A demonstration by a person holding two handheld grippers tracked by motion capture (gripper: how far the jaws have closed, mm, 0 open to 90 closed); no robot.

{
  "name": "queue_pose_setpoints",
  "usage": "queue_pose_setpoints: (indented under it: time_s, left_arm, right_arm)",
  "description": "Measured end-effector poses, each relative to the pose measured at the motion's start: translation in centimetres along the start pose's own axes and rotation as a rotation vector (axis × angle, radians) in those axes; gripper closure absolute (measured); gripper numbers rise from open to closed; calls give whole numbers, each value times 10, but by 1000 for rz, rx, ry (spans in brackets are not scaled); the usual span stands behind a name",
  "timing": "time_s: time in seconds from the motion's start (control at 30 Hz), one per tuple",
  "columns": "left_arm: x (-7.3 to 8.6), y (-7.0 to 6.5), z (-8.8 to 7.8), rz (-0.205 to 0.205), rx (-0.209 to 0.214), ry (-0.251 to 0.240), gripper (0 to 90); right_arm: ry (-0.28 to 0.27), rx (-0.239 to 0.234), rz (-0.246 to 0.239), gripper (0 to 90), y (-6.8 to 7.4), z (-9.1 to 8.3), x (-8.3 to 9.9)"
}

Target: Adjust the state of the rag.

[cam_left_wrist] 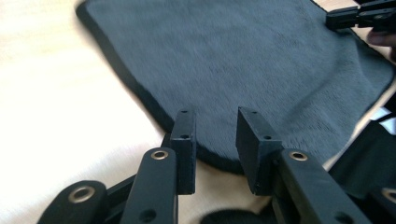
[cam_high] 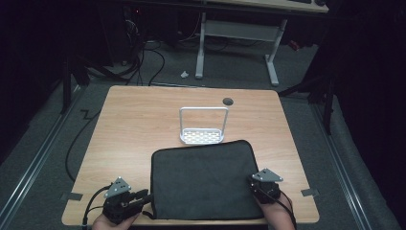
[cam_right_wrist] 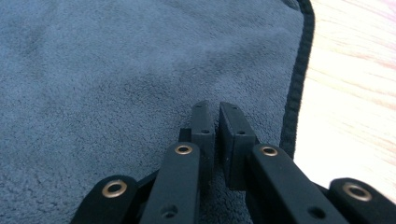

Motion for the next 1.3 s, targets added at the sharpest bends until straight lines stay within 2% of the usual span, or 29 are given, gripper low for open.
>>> queue_pose_setpoints:
  time_s: [0.07, 0.13, 0.17, 0.2, 0.27, 0.33, 0.4, 0.43, 0.53, 0.67, 0.7, 0.73, 0.83, 0.87, 0.93, 1.0, 1.1, 1.13, 1.3]
  left_arm:
    - [-5, 1, 17, 47, -4, 40, 708]
    - [-10, 8, 41, 76, -34, 121, 751]
    - [-11, 10, 48, 89, -52, 143, 766]
    - [-14, 12, 52, 110, -62, 135, 791]
    - [-23, 16, 59, 109, -79, 143, 797]
    - [-31, 21, 66, 132, -96, 140, 807]
    - [-39, 27, 72, 120, -114, 137, 819]
    - [-42, 30, 75, 124, -126, 133, 819]
    - [-45, 34, 78, 101, -116, 121, 818]
    - [-33, 23, 68, 117, -88, 139, 823]
    - [-28, 19, 63, 135, -99, 144, 822]
    - [-25, 18, 60, 133, -104, 145, 818]
    - [-22, 16, 56, 100, -90, 126, 741]
    - [-22, 16, 54, 95, -77, 104, 726]
    - [-25, 19, 51, 90, -78, 66, 706]
    - [-29, 25, 50, 66, -72, 42, 668]
    - [-38, 37, 50, 52, -92, 6, 631]
    - [-42, 41, 51, 55, -105, -15, 617]
    - [-56, 52, 59, 54, -140, -53, 573]
  right_arm:
    - [1, 2, 0, 857, -1, 0, 1]
    - [-1, 4, -2, 857, 0, 0, 1]
    - [1, 5, -5, 857, 0, 0, 0]
    - [2, 6, -3, 858, 0, -1, 1]
    - [3, 7, 1, 860, 0, -1, 1]
    - [6, 3, -2, 862, 0, -2, 2]
    - [9, 3, 2, 863, 0, -4, 3]
    - [9, 3, 0, 863, 0, -5, 4]
    - [18, 3, 1, 862, 0, -10, 8]
    - [19, 0, 8, 862, 0, -16, 14]
    - [21, 4, 9, 862, 0, -18, 16]
    - [20, 3, 10, 862, 0, -19, 18]
    - [21, 4, 10, 854, 1, -20, 18]
    - [15, 0, 18, 841, 1, -20, 17]
    - [-24, -14, 19, 815, 5, -24, 11]
    - [-59, -18, 4, 800, 12, -29, 2]
    - [-93, -62, 5, 779, 23, -30, -9]
    - [-97, -64, -1, 777, 27, -30, -13]
    - [-108, -99, -38, 746, 45, -23, -27]
Point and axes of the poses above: each handheld gripper's, and its own axes: z roughly forward along the jaws, x roughly out of its underside, y roughly to its left, the point moved 4 cm from there along z, roughly forward along the jaws, and after that the axes turned 3 degrees about -z, right-handed, at the moved point
